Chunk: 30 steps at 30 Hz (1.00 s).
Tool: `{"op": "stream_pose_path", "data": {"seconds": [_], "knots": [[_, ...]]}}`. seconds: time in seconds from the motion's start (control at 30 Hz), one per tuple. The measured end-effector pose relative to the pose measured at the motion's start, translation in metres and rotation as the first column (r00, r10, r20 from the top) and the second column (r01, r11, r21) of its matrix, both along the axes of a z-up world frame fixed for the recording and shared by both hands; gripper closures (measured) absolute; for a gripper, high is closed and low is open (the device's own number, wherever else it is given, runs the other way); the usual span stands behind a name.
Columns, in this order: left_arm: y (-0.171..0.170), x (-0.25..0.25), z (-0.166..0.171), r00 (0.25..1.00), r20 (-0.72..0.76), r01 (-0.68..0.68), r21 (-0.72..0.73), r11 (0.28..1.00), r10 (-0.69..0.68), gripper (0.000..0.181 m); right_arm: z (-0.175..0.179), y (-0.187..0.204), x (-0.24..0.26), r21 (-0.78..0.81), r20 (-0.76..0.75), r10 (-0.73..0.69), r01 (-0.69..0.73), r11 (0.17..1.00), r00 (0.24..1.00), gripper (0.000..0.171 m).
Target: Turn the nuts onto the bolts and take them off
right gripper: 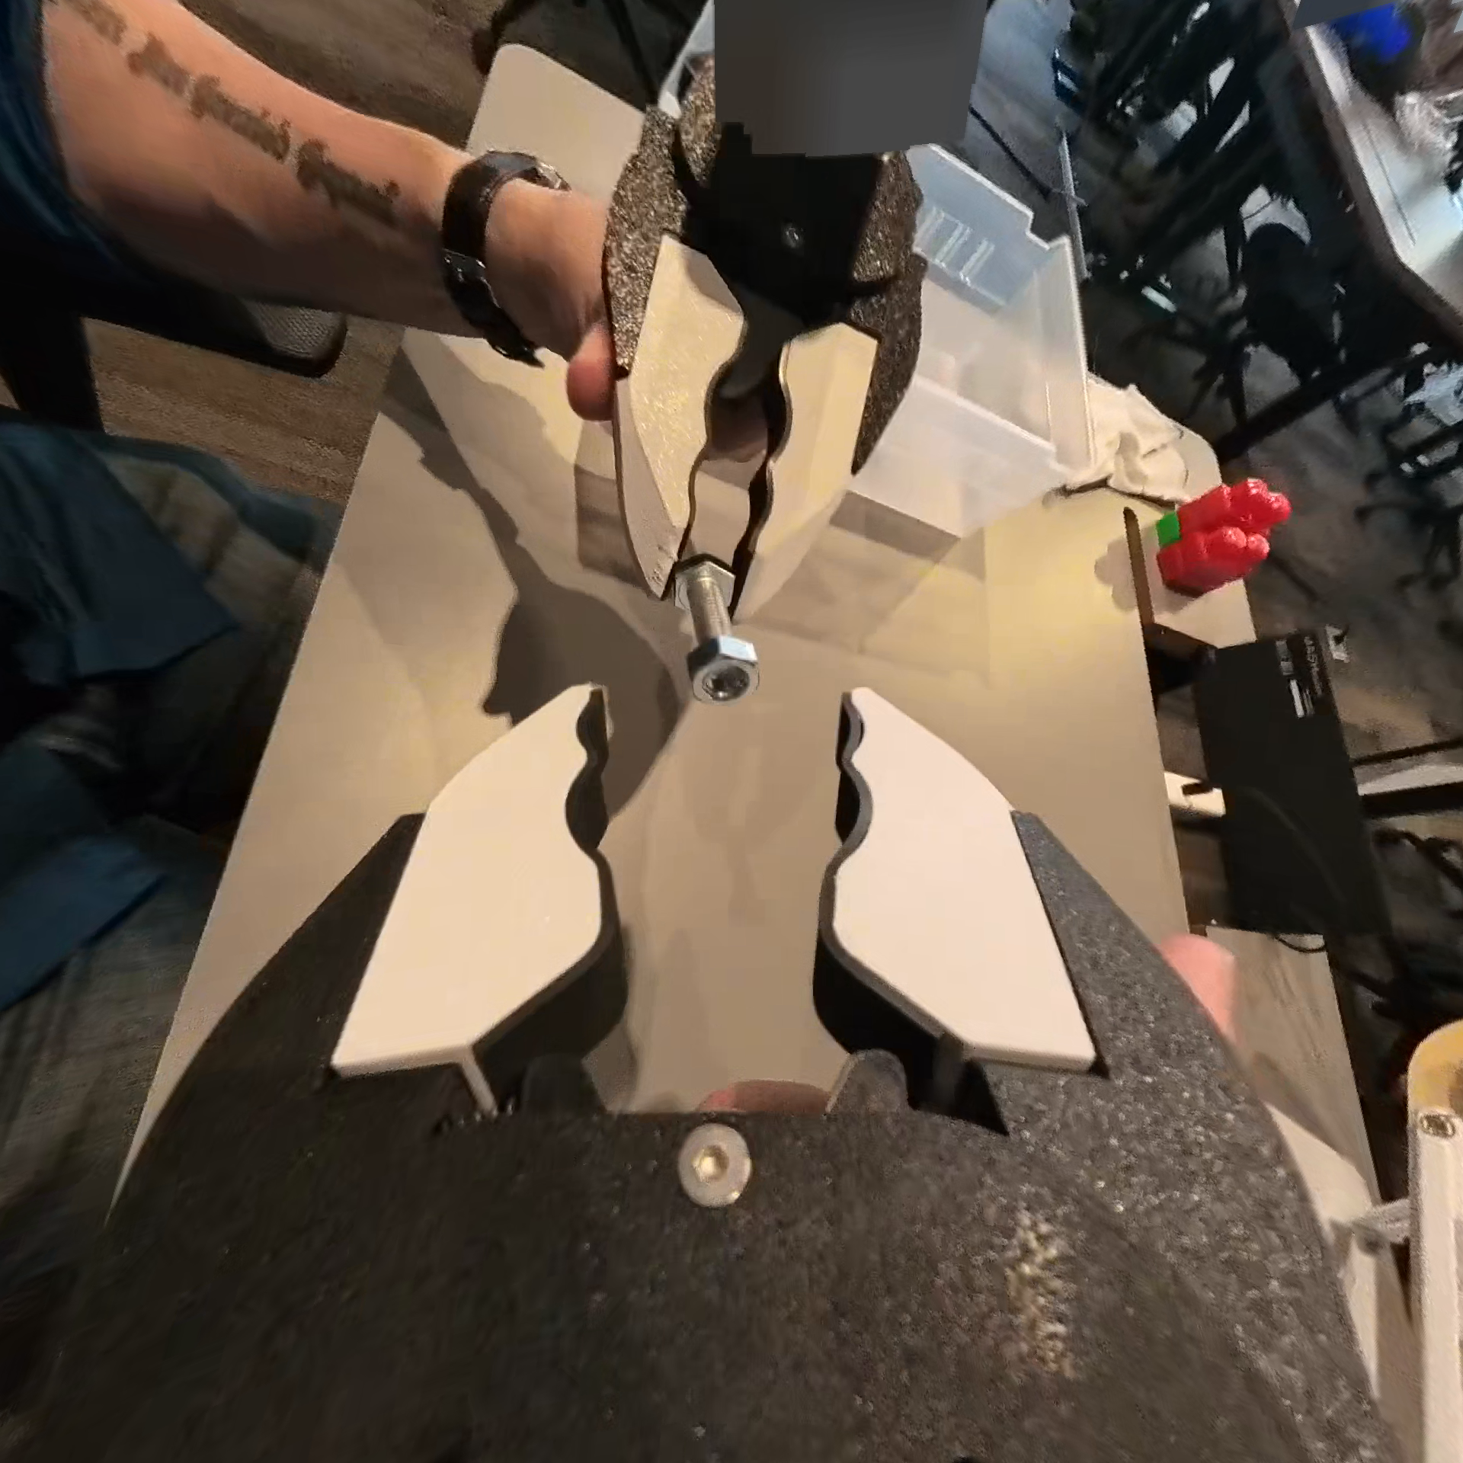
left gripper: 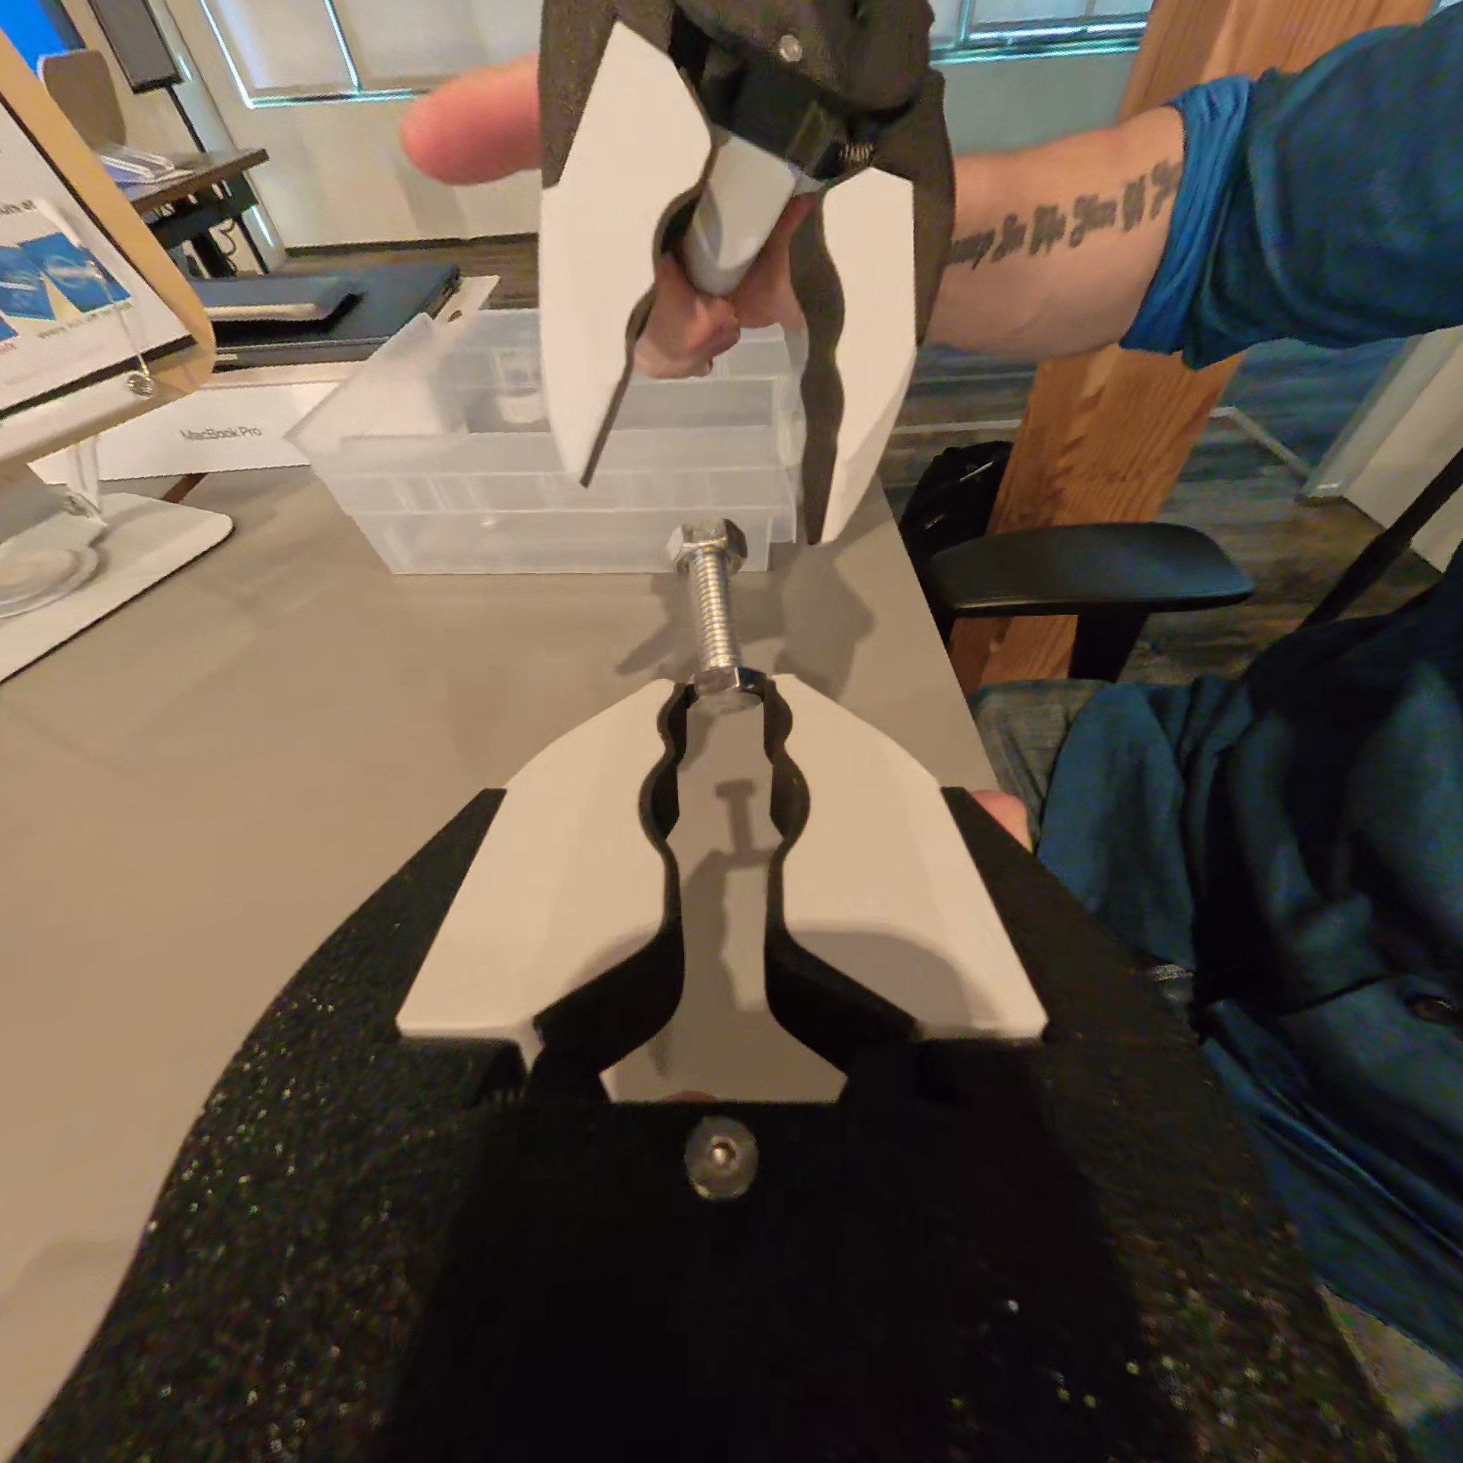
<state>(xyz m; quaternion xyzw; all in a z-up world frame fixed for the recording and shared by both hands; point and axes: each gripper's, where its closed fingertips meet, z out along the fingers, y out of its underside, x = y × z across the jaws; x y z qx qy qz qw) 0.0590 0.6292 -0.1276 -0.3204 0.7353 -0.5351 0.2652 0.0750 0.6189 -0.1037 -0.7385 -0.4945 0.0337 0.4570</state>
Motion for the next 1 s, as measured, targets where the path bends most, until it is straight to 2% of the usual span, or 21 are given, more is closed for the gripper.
{"op": "stream_pose_path", "data": {"seconds": [0.1,0.17,0.2,0.3,0.47,0.6,0.83,1.0], "knots": [[-0.0002,-0.0014,0.0013,1.000,-0.001,0.029,-0.029,0.999,-0.029,0.163,-0.0011,0.0026,-0.0043,-0.011,-0.030,0.026,-0.026,1.000,0.999,0.120],[-0.0015,-0.0024,0.0016,0.999,0.001,0.043,-0.044,0.998,-0.043,0.163,0.0004,0.0004,-0.0087,-0.035,-0.084,0.053,-0.056,0.998,0.995,0.135],[-0.0016,-0.0027,0.0018,0.999,0.002,0.046,-0.049,0.998,-0.046,0.163,0.0015,0.0003,-0.0092,-0.043,-0.106,0.056,-0.061,0.997,0.993,0.137],[-0.0022,-0.0034,0.0027,0.998,0.004,0.058,-0.062,0.996,-0.058,0.163,0.0029,-0.0001,-0.0096,-0.056,-0.147,0.059,-0.067,0.996,0.987,0.138],[-0.0035,-0.0042,0.0049,0.997,0.012,0.071,-0.073,0.995,-0.070,0.163,-0.0028,0.0018,-0.0085,-0.066,-0.126,0.047,-0.055,0.996,0.991,0.135],[-0.0041,-0.0058,0.0056,0.997,0.014,0.075,-0.072,0.995,-0.074,0.163,-0.0034,0.0004,-0.0113,-0.072,-0.133,0.066,-0.076,0.995,0.989,0.152],[-0.0049,-0.0031,0.0033,0.998,0.014,0.061,-0.043,0.997,-0.061,0.163,-0.0039,0.0011,-0.0098,-0.093,-0.158,0.042,-0.057,0.994,0.987,0.154],[-0.0021,-0.0004,0.0022,0.999,0.036,0.012,0.049,0.999,-0.013,0.163,-0.0047,-0.0023,-0.0076,-0.252,-0.289,-0.051,-0.024,0.968,0.956,0.154]]}}
